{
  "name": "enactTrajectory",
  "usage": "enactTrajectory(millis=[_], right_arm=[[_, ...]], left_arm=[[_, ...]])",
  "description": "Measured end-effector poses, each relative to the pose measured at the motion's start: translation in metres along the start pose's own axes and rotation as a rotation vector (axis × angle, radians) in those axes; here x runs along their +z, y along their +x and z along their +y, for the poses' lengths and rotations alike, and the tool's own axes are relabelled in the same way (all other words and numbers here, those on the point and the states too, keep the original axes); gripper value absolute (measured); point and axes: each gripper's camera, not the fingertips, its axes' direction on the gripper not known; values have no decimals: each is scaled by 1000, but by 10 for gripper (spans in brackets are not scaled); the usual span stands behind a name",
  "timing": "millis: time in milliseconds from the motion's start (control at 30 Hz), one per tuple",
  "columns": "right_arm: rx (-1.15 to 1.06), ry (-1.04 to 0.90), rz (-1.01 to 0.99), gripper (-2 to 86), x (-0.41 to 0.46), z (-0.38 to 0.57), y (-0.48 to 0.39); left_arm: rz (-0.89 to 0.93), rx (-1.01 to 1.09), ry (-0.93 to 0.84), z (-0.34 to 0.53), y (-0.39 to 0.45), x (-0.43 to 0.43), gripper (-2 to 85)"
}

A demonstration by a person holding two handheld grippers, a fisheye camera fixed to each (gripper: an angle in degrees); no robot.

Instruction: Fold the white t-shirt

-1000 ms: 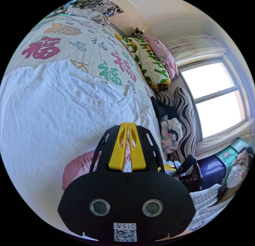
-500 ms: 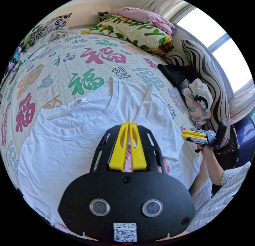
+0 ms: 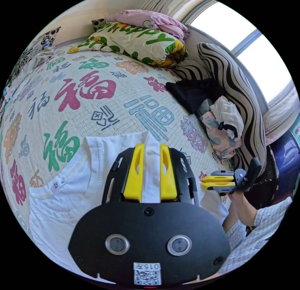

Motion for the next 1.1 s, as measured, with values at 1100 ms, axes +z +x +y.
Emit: enactTrajectory(millis=[1100], right_arm=[[-150,-122,104,-5,129,-41,-157]], left_arm=[[-166,-235,353,358,-11,-170,3]])
